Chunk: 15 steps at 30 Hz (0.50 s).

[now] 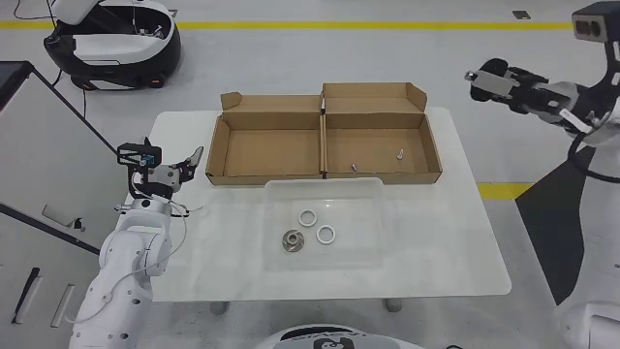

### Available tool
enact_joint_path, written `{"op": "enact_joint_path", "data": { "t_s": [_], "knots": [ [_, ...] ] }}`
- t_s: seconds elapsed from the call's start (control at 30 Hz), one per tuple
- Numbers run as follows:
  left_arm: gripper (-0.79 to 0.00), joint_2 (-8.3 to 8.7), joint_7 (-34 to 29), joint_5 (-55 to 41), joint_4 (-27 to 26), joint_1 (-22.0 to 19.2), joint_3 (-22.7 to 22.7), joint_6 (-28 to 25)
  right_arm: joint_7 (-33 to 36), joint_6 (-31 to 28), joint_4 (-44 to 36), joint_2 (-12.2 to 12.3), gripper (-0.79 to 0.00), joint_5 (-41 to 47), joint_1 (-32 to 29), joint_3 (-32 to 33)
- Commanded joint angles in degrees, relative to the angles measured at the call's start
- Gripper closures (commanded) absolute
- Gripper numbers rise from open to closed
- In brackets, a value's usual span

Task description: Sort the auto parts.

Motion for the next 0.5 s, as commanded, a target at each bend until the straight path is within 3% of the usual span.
{"op": "enact_joint_path", "data": {
  "t_s": [0.0,0.2,0.47],
  "knots": [
    [-0.785,0.0,0.0,0.0,0.0,0.0,0.0,0.0,2.03,1.17,0.12,0.43,0.0,-2.45,0.26,0.06],
    [-0.785,0.0,0.0,0.0,0.0,0.0,0.0,0.0,7.14,4.68,1.21,1.85,0.0,-11.24,3.07,-1.93],
    [-0.785,0.0,0.0,0.0,0.0,0.0,0.0,0.0,8.95,1.36,5.99,2.98,0.0,-14.67,8.66,-7.38]
  ]
}}
